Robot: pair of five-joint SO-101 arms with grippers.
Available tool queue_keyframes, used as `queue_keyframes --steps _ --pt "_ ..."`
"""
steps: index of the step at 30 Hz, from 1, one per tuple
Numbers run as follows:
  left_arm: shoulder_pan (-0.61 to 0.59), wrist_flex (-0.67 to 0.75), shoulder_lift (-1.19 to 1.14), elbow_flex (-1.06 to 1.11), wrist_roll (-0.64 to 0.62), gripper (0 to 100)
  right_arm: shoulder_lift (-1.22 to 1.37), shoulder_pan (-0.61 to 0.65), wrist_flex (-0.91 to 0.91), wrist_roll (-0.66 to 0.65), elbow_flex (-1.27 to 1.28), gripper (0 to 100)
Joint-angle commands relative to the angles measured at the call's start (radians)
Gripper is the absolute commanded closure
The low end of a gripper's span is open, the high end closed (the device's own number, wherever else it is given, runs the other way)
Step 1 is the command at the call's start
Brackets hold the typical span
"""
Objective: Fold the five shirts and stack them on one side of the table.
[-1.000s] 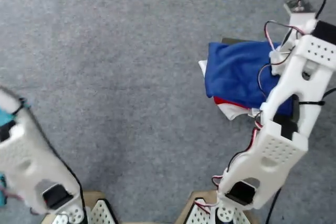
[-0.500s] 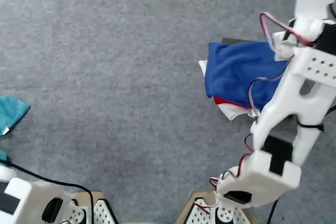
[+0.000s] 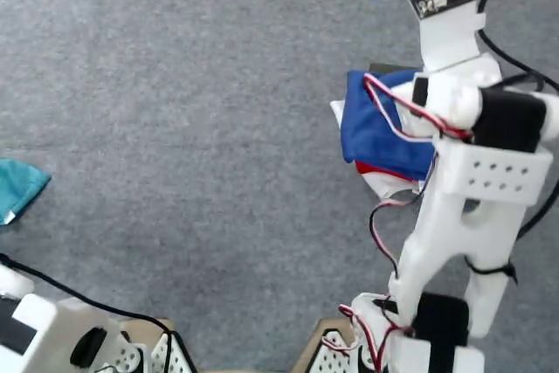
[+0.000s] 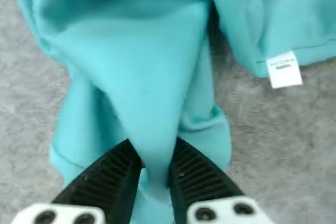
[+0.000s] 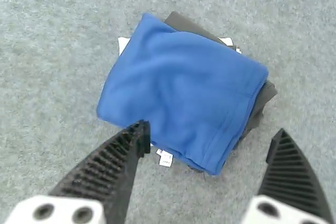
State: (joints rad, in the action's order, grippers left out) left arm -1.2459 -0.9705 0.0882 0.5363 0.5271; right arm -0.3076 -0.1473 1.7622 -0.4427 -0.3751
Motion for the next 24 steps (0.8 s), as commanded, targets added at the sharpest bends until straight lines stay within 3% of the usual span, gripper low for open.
queue_keyframes --steps 1,5,12,15,24 --pt "0.047 -0.144 0.068 -0.111 0.009 97 -0.077 0.008 0.003 0.009 0.035 64.2" --pt "0.182 -0.399 0.163 -0.206 0.009 97 -0.125 0.012 0.002 0.009 0.076 64.2" --pt "0.587 -0.704 0.379 -0.297 0.009 97 -0.171 0.009 0.003 0.009 0.084 64.2" --pt "0.791 -0.747 0.471 -0.298 -0.008 97 -0.189 0.009 0.003 0.009 0.084 64.2" --pt "1.365 -0.704 0.548 -0.297 -0.278 97 -0.196 0.008 0.005 0.009 0.084 64.2"
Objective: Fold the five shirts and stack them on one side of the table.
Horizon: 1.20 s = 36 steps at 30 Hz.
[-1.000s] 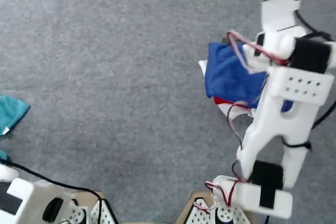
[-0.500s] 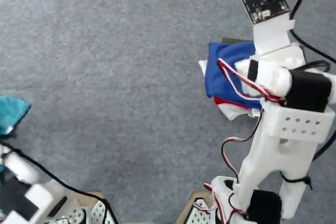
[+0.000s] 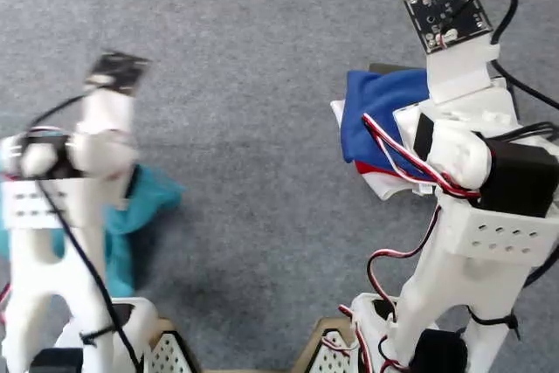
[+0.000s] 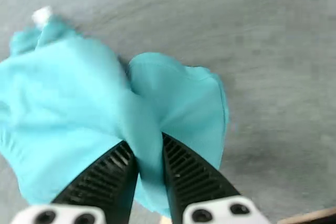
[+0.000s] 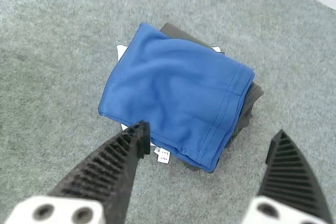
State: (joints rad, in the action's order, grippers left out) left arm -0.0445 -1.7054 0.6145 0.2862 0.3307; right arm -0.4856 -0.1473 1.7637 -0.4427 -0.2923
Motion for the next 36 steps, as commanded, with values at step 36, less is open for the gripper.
queue_keyframes --steps 36 --pt "-0.268 0.23 -1.303 -1.147 -0.473 97 0.039 0.565 -0.334 0.209 0.624 64.2"
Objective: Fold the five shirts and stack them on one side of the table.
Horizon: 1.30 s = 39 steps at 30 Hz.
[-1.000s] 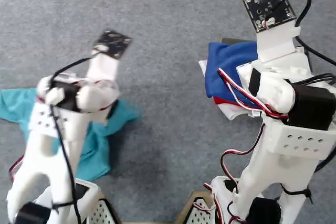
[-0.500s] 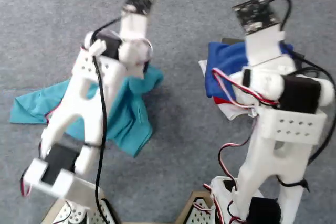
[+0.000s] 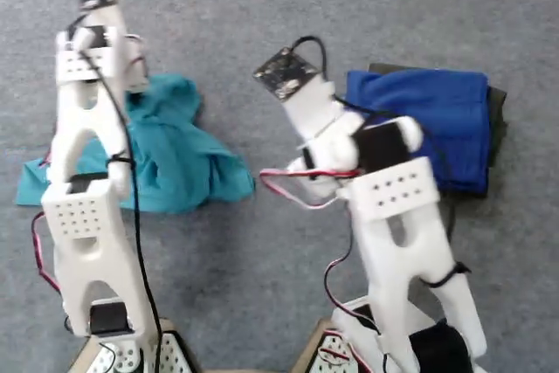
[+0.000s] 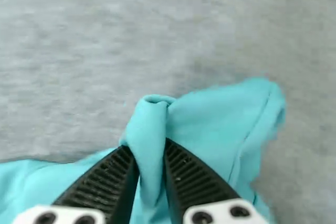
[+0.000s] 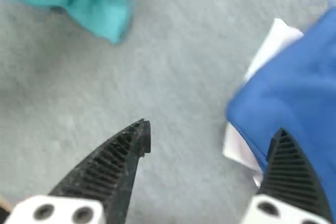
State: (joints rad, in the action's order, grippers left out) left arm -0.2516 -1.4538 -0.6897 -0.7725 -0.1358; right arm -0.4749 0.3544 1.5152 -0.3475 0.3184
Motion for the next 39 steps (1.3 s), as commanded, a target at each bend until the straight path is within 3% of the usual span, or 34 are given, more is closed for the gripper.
queue_keyframes --steps 1,6,19,27,39 --pt "-0.077 -0.029 -0.008 -0.099 -0.006 97 0.061 0.083 -0.11 0.172 0.013 64.2" --pt "-0.127 -0.029 -0.058 -0.099 -0.005 97 0.295 0.183 -0.203 0.331 -0.071 64.2" --pt "-0.119 -0.021 -0.141 -0.108 -0.005 97 0.975 0.199 -0.222 0.33 -0.7 64.2" --pt "-0.119 -0.021 -0.144 -0.108 -0.005 97 1.287 0.199 -0.12 0.336 -1.049 64.2" --pt "-0.119 -0.02 -0.144 -0.108 -0.005 97 1.537 0.199 0.204 0.338 -1.481 64.2"
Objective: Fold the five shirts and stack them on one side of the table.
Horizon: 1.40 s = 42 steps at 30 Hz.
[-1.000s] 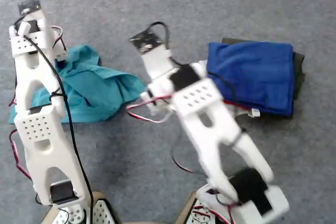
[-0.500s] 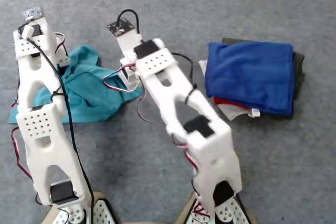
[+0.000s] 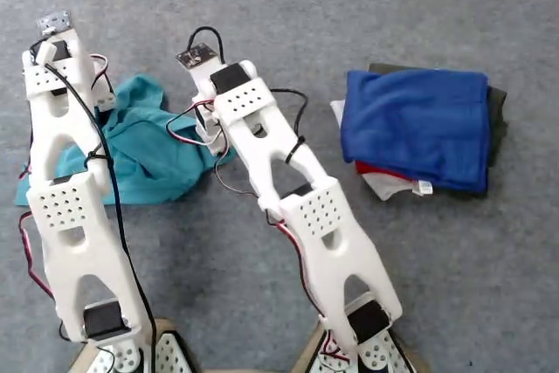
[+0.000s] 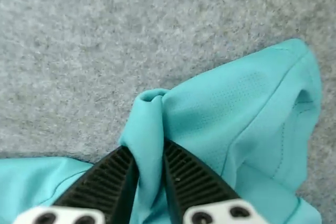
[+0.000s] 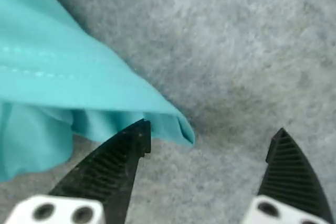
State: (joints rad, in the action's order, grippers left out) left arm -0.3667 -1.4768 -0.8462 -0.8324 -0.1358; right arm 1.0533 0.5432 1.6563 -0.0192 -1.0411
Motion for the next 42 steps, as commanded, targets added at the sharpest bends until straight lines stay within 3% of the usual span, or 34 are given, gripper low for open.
queue_keyframes --steps 1,16,26,37,42 --pt "-0.004 0.003 0.012 -0.048 -0.005 97 0.025 0.011 0.08 0.009 -0.15 64.2" --pt "-0.008 0.003 0.012 -0.048 -0.005 97 0.239 0.017 0.1 0.009 -0.389 64.3" --pt "-0.005 0.005 0.012 -0.048 -0.005 97 0.252 0.011 0.103 0.009 -0.398 95.6" --pt "-0.01 0.002 0.012 -0.048 -0.005 97 0.246 0.009 0.106 0.009 -0.4 96.7" --pt "-0.013 -0.064 0.023 -0.067 -0.011 78 0.193 -0.037 0.11 0.009 -0.39 98.5"
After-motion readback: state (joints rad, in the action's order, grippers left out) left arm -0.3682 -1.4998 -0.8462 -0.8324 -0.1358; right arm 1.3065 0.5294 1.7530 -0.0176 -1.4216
